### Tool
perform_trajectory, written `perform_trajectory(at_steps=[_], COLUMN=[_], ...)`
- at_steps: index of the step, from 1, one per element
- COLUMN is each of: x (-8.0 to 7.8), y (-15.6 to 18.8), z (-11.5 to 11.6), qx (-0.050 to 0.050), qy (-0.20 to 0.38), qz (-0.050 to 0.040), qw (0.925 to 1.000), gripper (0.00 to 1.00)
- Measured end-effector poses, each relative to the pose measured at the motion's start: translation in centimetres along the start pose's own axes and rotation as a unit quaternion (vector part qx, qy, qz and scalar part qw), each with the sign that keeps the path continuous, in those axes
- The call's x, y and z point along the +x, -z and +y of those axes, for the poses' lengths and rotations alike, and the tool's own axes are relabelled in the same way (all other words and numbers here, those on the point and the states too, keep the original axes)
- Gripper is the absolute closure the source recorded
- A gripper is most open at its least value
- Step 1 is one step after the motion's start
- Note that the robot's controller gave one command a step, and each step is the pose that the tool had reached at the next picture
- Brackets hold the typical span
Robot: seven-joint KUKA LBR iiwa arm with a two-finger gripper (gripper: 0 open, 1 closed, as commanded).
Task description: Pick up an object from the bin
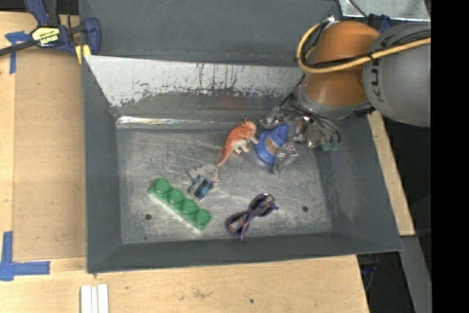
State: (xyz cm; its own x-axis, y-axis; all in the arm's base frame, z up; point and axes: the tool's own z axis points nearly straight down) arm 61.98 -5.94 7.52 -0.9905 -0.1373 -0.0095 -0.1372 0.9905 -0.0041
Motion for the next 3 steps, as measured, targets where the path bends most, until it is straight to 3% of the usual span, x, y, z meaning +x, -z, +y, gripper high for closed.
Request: perform_trajectory(at_steps=[1, 2, 3], x=[0.3, 0.7, 0.8], y=[3.7, 9.8, 12.7], z=[0.4, 3.4, 4.5], qx=[-0.002, -0.002, -0.003], qy=[0.002, 0.002, 0.013], qz=[0.0067, 0.0051, -0.0005], qw=[1.0000, 1.0000, 0.9999], gripper=[1.00, 1.00, 1.00])
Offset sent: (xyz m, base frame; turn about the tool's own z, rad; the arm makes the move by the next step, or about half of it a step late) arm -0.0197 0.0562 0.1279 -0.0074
